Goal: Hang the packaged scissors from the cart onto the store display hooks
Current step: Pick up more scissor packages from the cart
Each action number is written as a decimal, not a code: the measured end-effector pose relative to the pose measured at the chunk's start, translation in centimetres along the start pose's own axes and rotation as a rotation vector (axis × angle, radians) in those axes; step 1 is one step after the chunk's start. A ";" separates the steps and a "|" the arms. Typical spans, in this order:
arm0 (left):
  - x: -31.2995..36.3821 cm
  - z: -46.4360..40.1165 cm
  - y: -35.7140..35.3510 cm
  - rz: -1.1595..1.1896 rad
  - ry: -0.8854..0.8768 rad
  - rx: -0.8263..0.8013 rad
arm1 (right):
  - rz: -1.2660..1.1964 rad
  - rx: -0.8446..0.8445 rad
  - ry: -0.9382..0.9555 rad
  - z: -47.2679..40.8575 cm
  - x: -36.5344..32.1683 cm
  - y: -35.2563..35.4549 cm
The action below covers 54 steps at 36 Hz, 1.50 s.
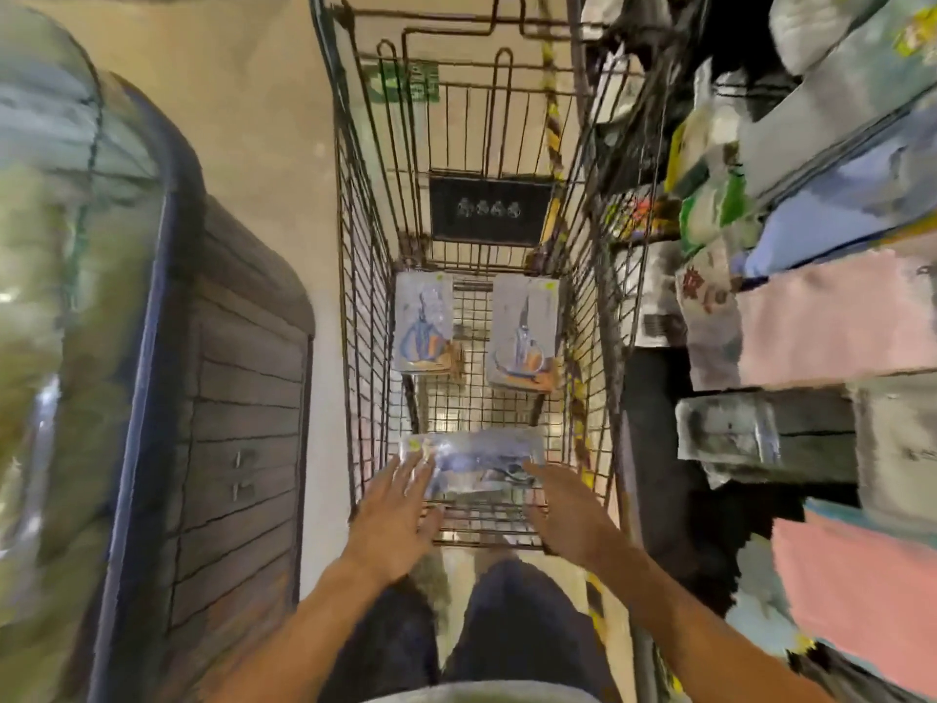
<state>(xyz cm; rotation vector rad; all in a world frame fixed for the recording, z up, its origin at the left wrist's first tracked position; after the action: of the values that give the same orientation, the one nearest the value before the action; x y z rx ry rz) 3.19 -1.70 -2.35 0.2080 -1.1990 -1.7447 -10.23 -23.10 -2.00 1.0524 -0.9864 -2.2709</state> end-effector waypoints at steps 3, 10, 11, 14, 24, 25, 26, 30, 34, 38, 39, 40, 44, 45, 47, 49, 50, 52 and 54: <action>-0.7 -2.0 -1.4 0.025 0.075 -0.031 | -0.059 -0.025 -0.046 -1.9 1.3 -1.8; -2.7 -6.1 -4.8 0.028 0.146 -0.070 | 0.020 -0.080 -0.027 -5.7 3.7 -6.3; -3.0 -6.7 -5.3 0.023 0.147 -0.080 | 0.019 -0.080 -0.026 -6.2 4.1 -7.1; -3.7 -8.1 -6.8 -0.003 0.168 -0.122 | -0.009 -0.077 -0.034 -8.0 5.2 -9.4; -5.2 -10.2 -9.9 0.027 0.177 -0.113 | 0.084 -0.030 0.025 -13.4 8.2 -16.9; -5.4 -10.3 -10.2 0.040 0.184 -0.109 | 0.099 -0.010 0.056 -13.8 8.0 -17.1; -5.5 -10.3 -10.5 0.052 0.188 -0.107 | 0.116 0.010 0.084 -14.0 7.9 -17.2; -5.6 -10.4 -11.0 0.069 0.210 -0.127 | 0.250 0.067 0.146 -14.5 7.7 -17.4; -5.7 -10.9 -10.9 0.077 0.211 -0.141 | 0.328 -0.001 0.097 -14.3 8.0 -17.5; -5.6 -11.0 -10.2 0.079 0.189 -0.135 | 0.309 -0.146 0.099 -15.0 7.7 -16.7; -5.7 -11.1 -10.0 0.085 0.189 -0.132 | 0.307 -0.177 0.087 -15.3 7.5 -16.3; -5.8 -11.1 -9.8 0.096 0.191 -0.126 | 0.292 -0.210 0.071 -15.6 7.4 -15.9; -6.0 -11.5 -9.3 0.115 0.200 -0.117 | 0.104 -0.259 0.072 -15.9 7.5 -14.5; -6.1 -11.6 -9.3 0.119 0.201 -0.114 | 0.071 -0.251 0.084 -15.8 7.5 -14.2; -6.2 -11.7 -9.2 0.153 0.194 -0.083 | 0.036 -0.247 0.090 -15.8 7.4 -13.4; -6.3 -11.7 -9.0 0.203 0.159 -0.001 | -0.032 -0.204 0.083 -15.7 7.2 -12.7; -6.4 -11.7 -9.0 0.228 0.152 0.039 | -0.091 -0.174 0.064 -15.7 7.2 -12.3; -6.3 -11.7 -8.9 0.278 0.176 0.102 | -0.229 -0.102 -0.008 -15.4 7.1 -11.7; -6.1 -11.8 -8.6 0.349 0.210 0.145 | -0.370 -0.048 -0.062 -15.2 6.8 -11.3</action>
<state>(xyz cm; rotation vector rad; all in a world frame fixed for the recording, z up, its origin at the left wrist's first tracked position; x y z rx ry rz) 8.16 -3.91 -17.23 0.2452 -1.1316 -1.3020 -3.50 -26.53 -20.64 1.2351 -0.8091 -2.6211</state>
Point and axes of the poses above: each hand's wrist, its own z-axis away from the middle knuckle, its own y-axis out of the back of the hand, x = y × z, the point moved 2 cm from there along -z, towards the middle knuckle, and after that the axes turned 14 degrees about x, right-handed, at the moved point
